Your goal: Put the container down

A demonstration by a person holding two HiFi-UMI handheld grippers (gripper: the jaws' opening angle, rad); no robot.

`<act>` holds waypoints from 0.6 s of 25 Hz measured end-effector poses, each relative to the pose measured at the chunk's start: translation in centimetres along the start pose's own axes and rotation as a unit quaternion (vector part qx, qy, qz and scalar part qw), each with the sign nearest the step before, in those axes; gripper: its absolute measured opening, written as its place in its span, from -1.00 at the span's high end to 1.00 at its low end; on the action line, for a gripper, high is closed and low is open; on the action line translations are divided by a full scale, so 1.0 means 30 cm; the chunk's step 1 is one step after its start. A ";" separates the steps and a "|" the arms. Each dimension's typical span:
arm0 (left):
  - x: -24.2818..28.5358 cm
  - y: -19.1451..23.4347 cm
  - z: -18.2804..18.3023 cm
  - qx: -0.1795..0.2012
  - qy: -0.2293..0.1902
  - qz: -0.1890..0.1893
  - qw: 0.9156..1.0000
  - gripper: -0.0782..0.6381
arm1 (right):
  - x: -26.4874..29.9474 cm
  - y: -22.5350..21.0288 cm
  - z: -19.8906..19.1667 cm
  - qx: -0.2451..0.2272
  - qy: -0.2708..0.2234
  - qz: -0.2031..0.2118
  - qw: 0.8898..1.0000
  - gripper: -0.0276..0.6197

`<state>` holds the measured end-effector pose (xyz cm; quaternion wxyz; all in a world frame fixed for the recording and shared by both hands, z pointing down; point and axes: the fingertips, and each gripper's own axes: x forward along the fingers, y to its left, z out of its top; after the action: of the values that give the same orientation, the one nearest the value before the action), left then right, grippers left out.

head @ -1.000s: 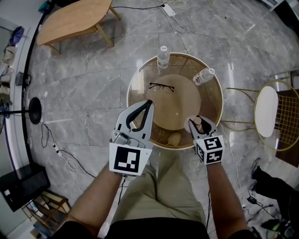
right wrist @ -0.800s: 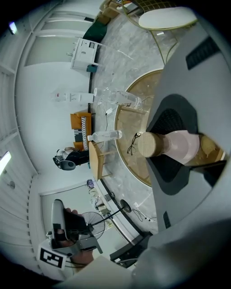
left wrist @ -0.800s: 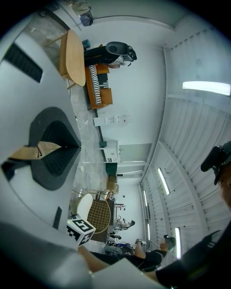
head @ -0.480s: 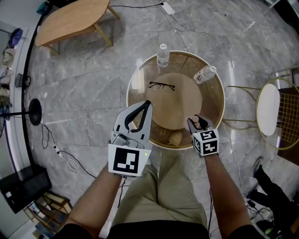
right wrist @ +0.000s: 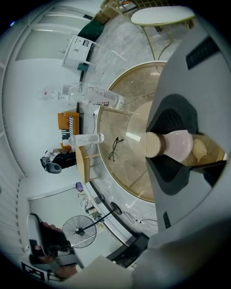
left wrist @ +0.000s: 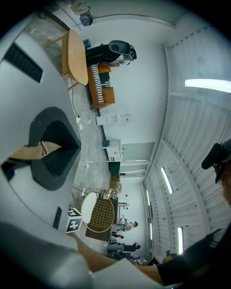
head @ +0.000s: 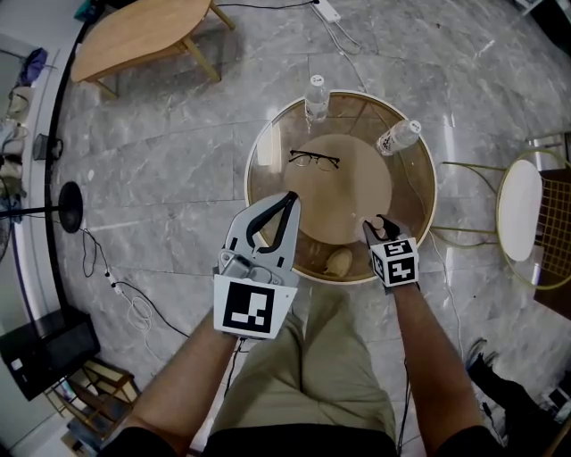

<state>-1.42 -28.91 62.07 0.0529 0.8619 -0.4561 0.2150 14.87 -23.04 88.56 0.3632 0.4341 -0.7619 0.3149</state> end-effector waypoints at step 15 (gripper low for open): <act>-0.010 -0.036 -0.018 0.015 0.013 -0.002 1.000 0.74 | 0.090 -0.020 -0.095 -0.014 0.032 -0.003 0.999 0.44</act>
<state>-0.87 -27.91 62.54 0.0467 0.8609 -0.4501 0.2326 15.24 -22.21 92.42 0.3947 0.4209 -0.7527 0.3170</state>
